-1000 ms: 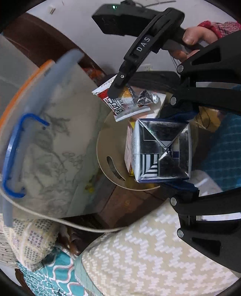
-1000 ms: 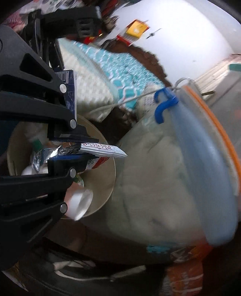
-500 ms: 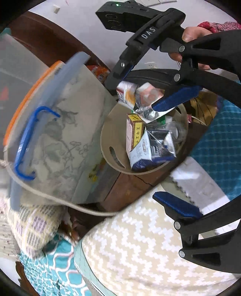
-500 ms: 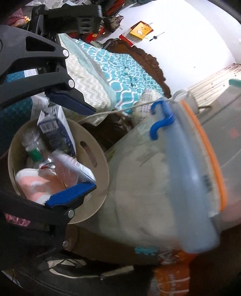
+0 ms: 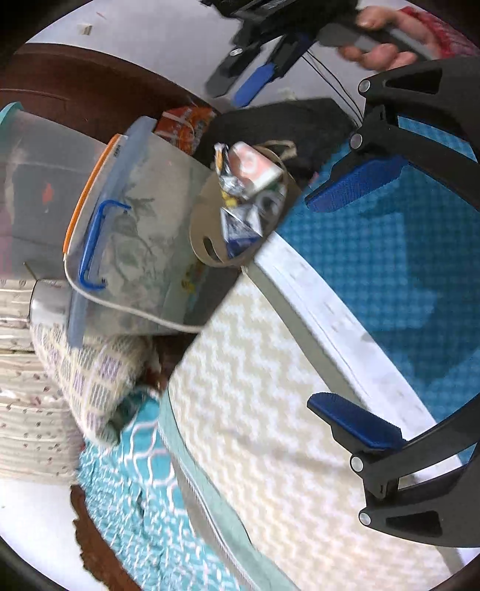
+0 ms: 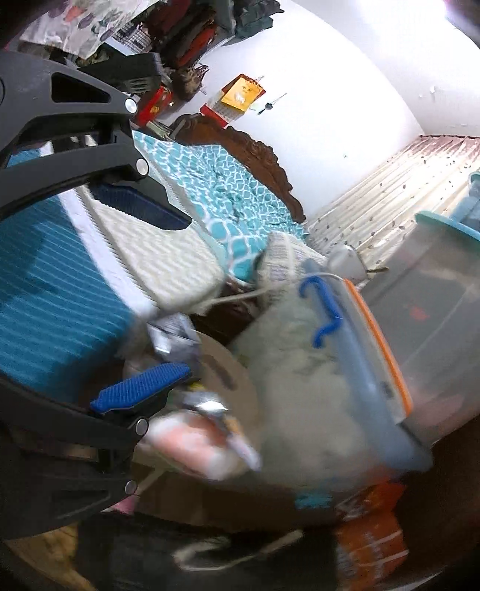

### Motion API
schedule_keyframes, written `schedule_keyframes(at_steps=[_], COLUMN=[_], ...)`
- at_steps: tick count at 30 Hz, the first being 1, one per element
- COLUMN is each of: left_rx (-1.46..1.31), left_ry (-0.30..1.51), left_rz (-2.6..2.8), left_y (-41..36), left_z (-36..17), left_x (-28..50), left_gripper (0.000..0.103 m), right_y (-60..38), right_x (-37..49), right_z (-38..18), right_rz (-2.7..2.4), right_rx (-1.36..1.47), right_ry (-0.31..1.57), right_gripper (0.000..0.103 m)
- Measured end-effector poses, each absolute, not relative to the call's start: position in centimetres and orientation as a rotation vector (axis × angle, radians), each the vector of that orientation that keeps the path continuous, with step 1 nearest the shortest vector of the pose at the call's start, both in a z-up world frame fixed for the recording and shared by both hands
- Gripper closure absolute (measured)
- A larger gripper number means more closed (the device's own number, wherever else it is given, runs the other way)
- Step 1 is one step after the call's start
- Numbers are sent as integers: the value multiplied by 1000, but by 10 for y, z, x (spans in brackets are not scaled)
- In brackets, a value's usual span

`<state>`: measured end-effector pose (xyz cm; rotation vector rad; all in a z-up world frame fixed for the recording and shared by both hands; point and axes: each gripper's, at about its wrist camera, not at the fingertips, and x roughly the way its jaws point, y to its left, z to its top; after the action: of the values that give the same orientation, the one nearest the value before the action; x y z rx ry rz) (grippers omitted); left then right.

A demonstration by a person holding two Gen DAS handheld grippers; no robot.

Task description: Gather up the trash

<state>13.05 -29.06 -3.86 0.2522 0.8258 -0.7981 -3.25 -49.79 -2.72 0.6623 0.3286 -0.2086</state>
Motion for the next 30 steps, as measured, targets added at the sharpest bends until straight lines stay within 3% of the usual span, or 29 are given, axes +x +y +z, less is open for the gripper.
schedule_keyframes(at_steps=[10,18,24,30], left_rx=[325,335,344,327], left_ry=[747,662,604,589], left_rz=[-648,-580,-536,-536], left_y=[-233,-209,-198,-189], left_z=[-39,-21,-3,7], left_x=[90,62,43,30], left_gripper=[9,9,9,9], right_y=[-396,-363,-342,-328], right_x=[-68,-91,-114,-132], right_z=[-52,-35,-20,-17], right_rz=[-304,-302,-357,-407], right_rx=[609,565,537,543], right_ry=[387,362,312,289], right_gripper=[14,12,3,4])
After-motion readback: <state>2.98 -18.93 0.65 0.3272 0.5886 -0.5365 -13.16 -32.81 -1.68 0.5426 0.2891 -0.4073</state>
